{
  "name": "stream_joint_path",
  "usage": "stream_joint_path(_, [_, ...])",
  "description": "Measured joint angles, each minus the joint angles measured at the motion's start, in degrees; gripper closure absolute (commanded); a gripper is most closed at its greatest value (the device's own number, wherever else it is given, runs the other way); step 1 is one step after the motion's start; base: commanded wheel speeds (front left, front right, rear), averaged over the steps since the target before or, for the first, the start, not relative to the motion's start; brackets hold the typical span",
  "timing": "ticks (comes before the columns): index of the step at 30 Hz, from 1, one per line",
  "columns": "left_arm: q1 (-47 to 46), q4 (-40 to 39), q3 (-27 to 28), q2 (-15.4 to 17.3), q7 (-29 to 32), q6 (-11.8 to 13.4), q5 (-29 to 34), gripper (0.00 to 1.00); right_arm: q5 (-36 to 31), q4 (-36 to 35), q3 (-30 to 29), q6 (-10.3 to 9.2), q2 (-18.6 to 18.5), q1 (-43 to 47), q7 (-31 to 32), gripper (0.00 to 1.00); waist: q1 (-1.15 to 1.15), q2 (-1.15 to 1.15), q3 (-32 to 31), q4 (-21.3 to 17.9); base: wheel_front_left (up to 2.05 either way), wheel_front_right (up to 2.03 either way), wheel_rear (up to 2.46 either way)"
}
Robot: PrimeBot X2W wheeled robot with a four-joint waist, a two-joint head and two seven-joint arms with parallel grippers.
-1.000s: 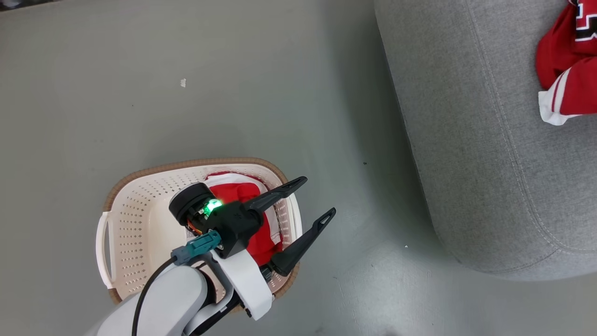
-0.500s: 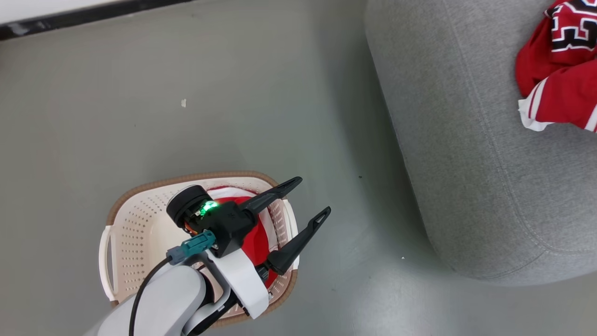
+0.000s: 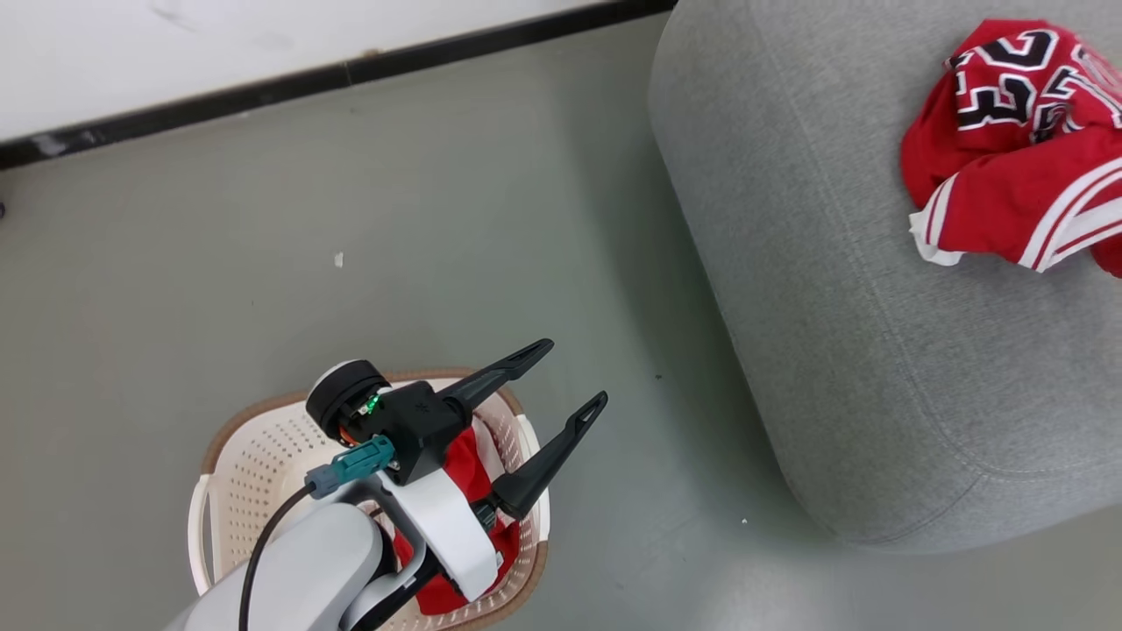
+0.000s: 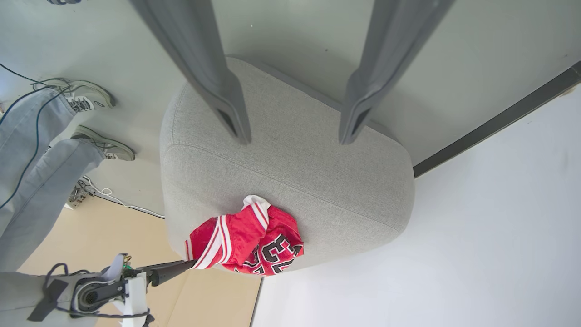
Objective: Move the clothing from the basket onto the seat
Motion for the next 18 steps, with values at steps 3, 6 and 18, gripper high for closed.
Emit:
stream_joint_path(3, [0.3,0.5,0.0,-0.1,-0.4,0.0,-0.4,0.0,0.8,-1.9,1.0,0.01,-0.6,0.2,0.1,0.0,0.0,0.0,-1.3,-0.4,0.0,0.0,0.0])
stream_joint_path(6, [1.2,1.0,0.2,-0.1,-1.0,0.0,-1.2,0.0,2.0,-3.4,1.7,0.0,-2.3,1.0,0.4,0.0,0.0,0.0,-2.6,-0.8,0.0,0.0,0.0])
stream_joint_path(18, [3.9,3.2,2.6,-0.1,-3.2,0.9,-2.5,0.0,2.6,-11.7,6.5,0.0,-4.9,1.1,-2.9,0.0,0.0,0.0,-7.4,-1.4,0.0,0.0,0.0])
